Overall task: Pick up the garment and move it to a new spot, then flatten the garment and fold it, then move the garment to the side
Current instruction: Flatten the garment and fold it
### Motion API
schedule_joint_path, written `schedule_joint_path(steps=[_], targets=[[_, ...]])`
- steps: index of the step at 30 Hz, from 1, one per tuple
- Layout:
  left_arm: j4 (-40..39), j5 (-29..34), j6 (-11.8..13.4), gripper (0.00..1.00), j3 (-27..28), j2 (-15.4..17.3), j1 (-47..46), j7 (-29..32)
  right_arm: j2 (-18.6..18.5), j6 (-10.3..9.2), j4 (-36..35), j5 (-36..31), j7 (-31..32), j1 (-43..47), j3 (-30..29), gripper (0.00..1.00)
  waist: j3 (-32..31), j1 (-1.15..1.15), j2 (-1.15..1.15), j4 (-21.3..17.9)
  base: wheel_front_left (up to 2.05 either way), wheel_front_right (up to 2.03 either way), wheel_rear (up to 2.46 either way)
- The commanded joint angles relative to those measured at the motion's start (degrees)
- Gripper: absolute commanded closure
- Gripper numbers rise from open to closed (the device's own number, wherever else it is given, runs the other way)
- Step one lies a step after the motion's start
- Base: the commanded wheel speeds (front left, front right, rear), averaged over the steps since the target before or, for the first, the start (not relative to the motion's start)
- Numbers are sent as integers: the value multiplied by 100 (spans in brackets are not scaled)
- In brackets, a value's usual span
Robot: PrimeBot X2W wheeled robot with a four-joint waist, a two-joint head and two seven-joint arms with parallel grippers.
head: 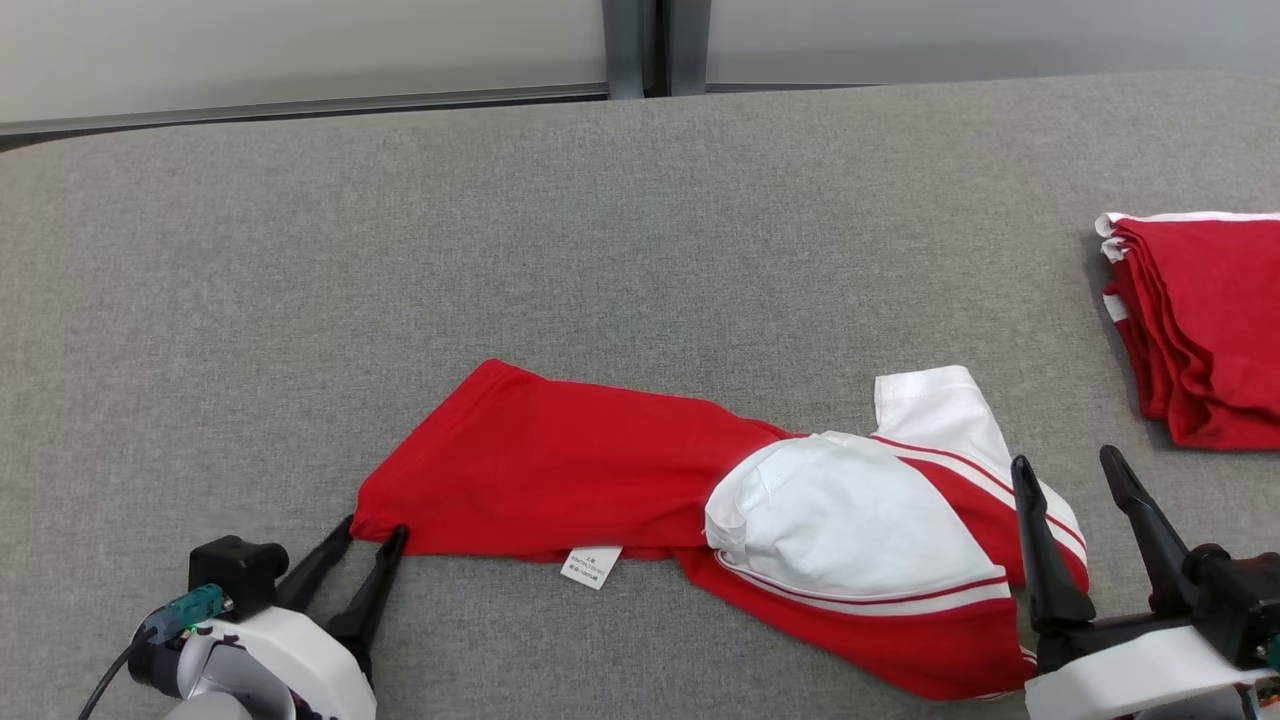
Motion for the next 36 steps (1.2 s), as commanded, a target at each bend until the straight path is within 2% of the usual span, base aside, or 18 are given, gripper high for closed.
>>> schedule_joint_path(steps=[1, 7, 15, 24, 25, 26, 27, 28, 29, 36], targets=[[105, -81, -9, 100, -215, -18, 28, 18, -9, -2, 35, 20, 49, -54, -1, 0, -5, 0, 0, 15, 0, 0, 0], [243, -257, -3, 100, -431, 90, -194, -214, -8, -2, 115, -200, 654, -331, 287, 0, -2, 0, 0, 122, 0, 0, 0], [373, -352, -2, 100, -591, 65, -481, -420, -12, -2, 518, -215, 2286, -1093, 932, 0, 66, 0, 0, 276, 0, 0, 0], [490, -443, -2, 100, -758, -19, -699, -515, -119, -2, 723, 20, 3589, -1555, 1026, 0, 124, 0, 0, 445, 0, 0, 0], [505, -472, -2, 100, -765, -27, -711, -526, -106, -2, 666, 113, 3766, -1501, 959, 25, 127, 0, 0, 456, 0, 0, 0], [513, -474, -2, 100, -771, -30, -713, -533, -101, -2, 614, 130, 3814, -1478, 955, 56, 125, 0, 0, 458, 0, 0, 0], [513, -474, -2, 100, -771, -30, -713, -533, -101, -2, 614, 130, 3814, -1478, 955, 56, 125, 0, 0, 458, 0, 0, 0], [524, -479, -2, 100, -769, -27, -719, -538, -92, -2, 561, 184, 3852, -1455, 959, 72, 126, 0, 0, 453, 0, 0, 0], [532, -482, -2, 100, -763, -25, -726, -537, -88, -2, 497, 170, 3850, -1438, 966, 99, 130, 0, 0, 448, 0, 0, 0], [476, -411, -2, 100, -616, 5, -725, -542, -47, -2, 171, 364, 3790, -1163, 925, 100, 160, 0, 0, 396, 0, 0, 0]])
